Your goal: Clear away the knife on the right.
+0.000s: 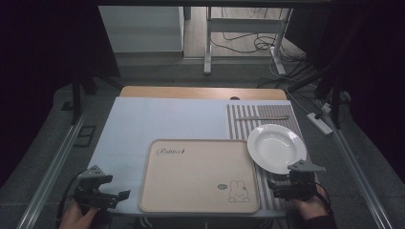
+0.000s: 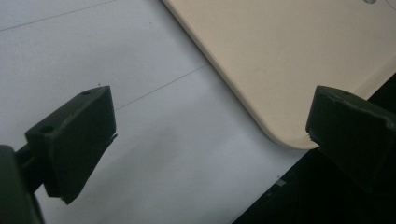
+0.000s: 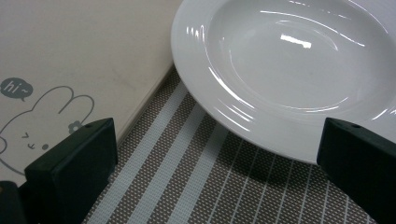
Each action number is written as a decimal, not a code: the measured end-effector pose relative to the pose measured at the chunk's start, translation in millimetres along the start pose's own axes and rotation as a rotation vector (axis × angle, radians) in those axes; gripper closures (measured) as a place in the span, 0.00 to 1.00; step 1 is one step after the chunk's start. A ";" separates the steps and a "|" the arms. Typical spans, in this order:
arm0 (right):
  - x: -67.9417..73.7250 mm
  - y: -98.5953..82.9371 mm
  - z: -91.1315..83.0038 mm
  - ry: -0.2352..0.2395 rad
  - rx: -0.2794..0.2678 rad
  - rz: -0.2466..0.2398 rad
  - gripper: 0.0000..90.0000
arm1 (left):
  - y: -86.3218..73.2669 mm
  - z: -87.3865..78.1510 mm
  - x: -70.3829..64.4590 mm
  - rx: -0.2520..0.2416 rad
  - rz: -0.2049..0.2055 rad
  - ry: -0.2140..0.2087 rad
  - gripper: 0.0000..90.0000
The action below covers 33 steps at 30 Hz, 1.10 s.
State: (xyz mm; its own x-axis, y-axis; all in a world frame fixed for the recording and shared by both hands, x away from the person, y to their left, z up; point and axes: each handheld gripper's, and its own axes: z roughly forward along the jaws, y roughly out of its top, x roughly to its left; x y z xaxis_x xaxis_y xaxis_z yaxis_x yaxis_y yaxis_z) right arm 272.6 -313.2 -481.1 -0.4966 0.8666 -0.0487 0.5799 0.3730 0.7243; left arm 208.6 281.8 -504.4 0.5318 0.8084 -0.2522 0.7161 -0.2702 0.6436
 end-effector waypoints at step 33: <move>-12.8 23.5 16.9 0.078 -0.023 0.034 0.00 | 0.5 0.6 0.0 0.008 0.002 -0.003 0.03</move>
State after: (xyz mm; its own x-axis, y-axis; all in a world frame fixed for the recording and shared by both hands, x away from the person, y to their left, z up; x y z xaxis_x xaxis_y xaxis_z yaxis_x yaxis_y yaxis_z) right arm 303.5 -310.0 -475.0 -0.5264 0.8497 0.0295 0.5830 0.3355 0.7400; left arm 209.3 281.3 -504.6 0.5349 0.8062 -0.2530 0.7185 -0.2765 0.6382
